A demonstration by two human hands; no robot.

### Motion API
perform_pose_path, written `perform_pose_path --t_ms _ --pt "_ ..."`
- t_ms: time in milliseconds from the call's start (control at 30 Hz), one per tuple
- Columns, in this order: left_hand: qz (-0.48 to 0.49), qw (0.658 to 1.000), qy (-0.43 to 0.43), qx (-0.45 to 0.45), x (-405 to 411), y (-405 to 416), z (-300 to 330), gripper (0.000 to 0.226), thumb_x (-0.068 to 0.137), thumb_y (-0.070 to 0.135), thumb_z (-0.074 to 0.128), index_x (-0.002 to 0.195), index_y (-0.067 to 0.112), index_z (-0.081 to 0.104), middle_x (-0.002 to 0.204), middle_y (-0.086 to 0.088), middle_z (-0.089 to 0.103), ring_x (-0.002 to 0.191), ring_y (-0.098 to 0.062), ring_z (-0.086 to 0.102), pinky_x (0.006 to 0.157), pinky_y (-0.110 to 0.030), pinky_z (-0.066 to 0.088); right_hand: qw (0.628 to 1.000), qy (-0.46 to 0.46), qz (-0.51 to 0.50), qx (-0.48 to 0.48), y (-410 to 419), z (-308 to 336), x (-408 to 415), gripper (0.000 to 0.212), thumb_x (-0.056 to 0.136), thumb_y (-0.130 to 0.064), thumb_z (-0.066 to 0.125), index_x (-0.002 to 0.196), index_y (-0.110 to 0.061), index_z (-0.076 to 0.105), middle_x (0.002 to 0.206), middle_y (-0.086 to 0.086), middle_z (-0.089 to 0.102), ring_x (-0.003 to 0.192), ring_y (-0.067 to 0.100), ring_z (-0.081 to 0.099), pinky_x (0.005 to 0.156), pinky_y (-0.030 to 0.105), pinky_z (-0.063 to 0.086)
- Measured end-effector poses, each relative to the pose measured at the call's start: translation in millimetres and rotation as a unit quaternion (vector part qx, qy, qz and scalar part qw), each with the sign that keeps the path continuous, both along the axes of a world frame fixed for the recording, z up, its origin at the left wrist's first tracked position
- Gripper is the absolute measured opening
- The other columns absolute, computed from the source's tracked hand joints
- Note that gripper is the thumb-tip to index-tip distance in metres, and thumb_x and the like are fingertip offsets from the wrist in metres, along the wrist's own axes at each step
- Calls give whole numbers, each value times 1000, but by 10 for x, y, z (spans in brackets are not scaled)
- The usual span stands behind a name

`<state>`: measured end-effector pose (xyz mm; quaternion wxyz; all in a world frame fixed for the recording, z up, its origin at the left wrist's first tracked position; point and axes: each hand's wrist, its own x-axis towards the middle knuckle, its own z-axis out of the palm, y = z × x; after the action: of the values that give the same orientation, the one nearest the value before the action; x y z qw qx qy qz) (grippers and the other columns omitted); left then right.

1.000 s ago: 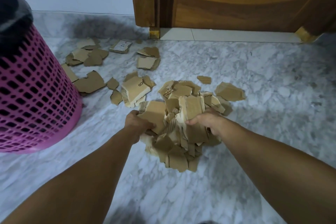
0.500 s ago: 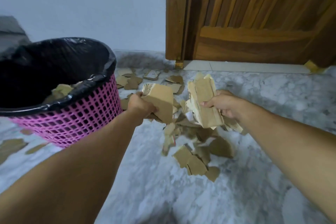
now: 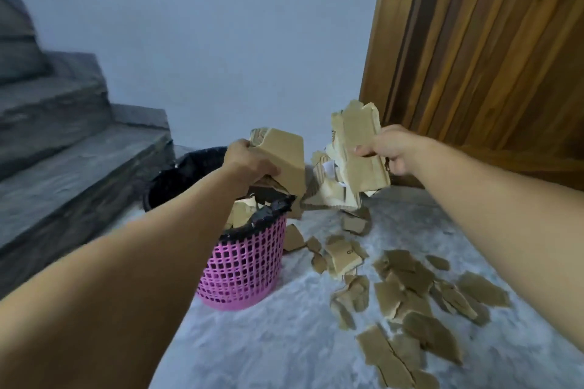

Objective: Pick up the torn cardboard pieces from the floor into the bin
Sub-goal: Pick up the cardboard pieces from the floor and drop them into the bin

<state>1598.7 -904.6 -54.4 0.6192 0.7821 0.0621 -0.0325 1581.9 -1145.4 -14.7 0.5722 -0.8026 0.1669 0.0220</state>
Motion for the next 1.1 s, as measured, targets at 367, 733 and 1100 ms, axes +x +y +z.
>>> perform_pose_path --t_ms 367,733,1100 --pt "98 994 36 41 -33 1171 -174 44 84 -1 66 122 1 44 122 -18 53 108 -35 59 78 -45 58 997 -5 61 54 1473 -193 438 47 87 -9 70 129 -3 51 125 15 61 109 31 61 91 48 54" --pt "39 958 12 285 -142 1264 -535 58 86 17 70 138 4 47 124 -9 60 113 -25 57 83 -27 44 996 70 57 27 1528 -671 339 33 93 -6 62 124 4 54 100 10 57 105 29 59 88 36 53" --pt "-164 967 -49 190 -181 -32 -321 24 86 11 71 106 -1 63 86 -22 70 68 -29 71 66 -39 62 993 107 -12 -39 79 -346 -171 30 94 -14 62 118 3 56 113 19 65 107 32 65 93 49 54"
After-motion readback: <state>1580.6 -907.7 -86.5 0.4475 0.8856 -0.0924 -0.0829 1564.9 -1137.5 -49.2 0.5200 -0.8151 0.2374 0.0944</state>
